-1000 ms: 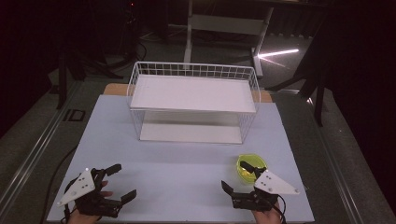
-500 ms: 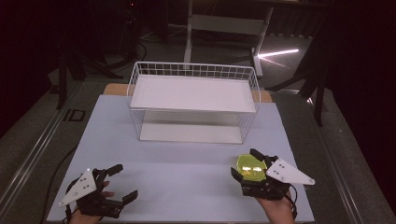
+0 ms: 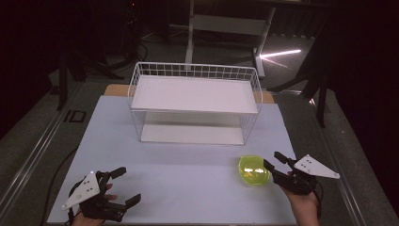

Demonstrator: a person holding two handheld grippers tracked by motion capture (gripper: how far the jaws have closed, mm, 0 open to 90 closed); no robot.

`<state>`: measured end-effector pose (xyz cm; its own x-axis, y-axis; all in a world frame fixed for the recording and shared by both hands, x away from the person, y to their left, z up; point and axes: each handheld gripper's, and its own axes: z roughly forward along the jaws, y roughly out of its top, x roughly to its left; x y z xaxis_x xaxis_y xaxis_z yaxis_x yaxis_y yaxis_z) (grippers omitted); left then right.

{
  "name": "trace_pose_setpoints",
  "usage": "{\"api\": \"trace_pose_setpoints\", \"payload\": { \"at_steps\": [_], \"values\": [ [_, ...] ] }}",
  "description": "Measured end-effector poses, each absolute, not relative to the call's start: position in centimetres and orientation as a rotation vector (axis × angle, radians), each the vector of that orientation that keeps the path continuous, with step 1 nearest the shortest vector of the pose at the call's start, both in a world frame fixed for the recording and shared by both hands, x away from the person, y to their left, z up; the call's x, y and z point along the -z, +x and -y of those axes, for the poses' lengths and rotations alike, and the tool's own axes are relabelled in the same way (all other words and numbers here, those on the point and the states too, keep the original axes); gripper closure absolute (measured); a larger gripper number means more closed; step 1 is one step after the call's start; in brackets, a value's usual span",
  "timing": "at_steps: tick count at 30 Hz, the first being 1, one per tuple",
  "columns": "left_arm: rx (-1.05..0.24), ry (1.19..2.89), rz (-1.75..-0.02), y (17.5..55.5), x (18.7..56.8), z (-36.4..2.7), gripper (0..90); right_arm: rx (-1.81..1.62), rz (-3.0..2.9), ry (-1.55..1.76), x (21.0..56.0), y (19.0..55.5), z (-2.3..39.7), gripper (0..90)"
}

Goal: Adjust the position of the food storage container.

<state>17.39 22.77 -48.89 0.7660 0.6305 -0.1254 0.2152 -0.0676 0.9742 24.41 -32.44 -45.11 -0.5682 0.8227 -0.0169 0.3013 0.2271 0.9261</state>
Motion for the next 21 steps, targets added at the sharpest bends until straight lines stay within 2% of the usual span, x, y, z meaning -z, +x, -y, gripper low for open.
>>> {"api": "trace_pose_setpoints", "payload": {
  "at_steps": [2, 4, 9, 13, 15, 16, 17, 18, 19, 21],
  "values": [
    [-0.389, 1.640, -0.684, 17.4, 48.9, -22.7, 1.7, -1.325, -1.986, 1.045, 45.4, 24.4, 32.9, 51.3],
    [-0.388, 1.641, -0.683, 17.4, 48.9, -22.7, 1.7, -1.313, -1.979, 1.085, 46.0, 24.5, 33.7, 58.5],
    [-0.387, 1.640, -0.684, 17.4, 48.9, -22.7, 1.8, -1.225, -2.011, 1.134, 48.1, 24.5, 35.0, 68.8],
    [-0.387, 1.637, -0.685, 17.4, 48.9, -22.8, 1.8, -1.163, -2.035, 1.157, 49.1, 24.6, 35.1, 72.0],
    [-0.388, 1.636, -0.685, 17.4, 48.9, -22.8, 1.8, -1.126, -2.063, 1.161, 49.8, 24.5, 34.9, 79.7],
    [-0.388, 1.636, -0.684, 17.4, 48.9, -22.8, 1.8, -1.126, -2.063, 1.161, 49.8, 24.5, 34.9, 79.7],
    [-0.388, 1.636, -0.684, 17.4, 48.9, -22.8, 1.7, -1.119, -2.087, 1.167, 50.2, 24.5, 34.8, 85.2],
    [-0.388, 1.636, -0.684, 17.4, 48.9, -22.8, 1.7, -1.119, -2.087, 1.167, 50.2, 24.5, 34.8, 85.2],
    [-0.389, 1.636, -0.683, 17.4, 48.9, -22.8, 1.8, -1.113, -2.107, 1.177, 50.6, 24.6, 34.7, 89.4],
    [-0.387, 1.637, -0.684, 17.4, 48.9, -22.8, 1.7, -1.115, -2.115, 1.182, 50.8, 24.6, 34.6, 89.8]
  ]
}}
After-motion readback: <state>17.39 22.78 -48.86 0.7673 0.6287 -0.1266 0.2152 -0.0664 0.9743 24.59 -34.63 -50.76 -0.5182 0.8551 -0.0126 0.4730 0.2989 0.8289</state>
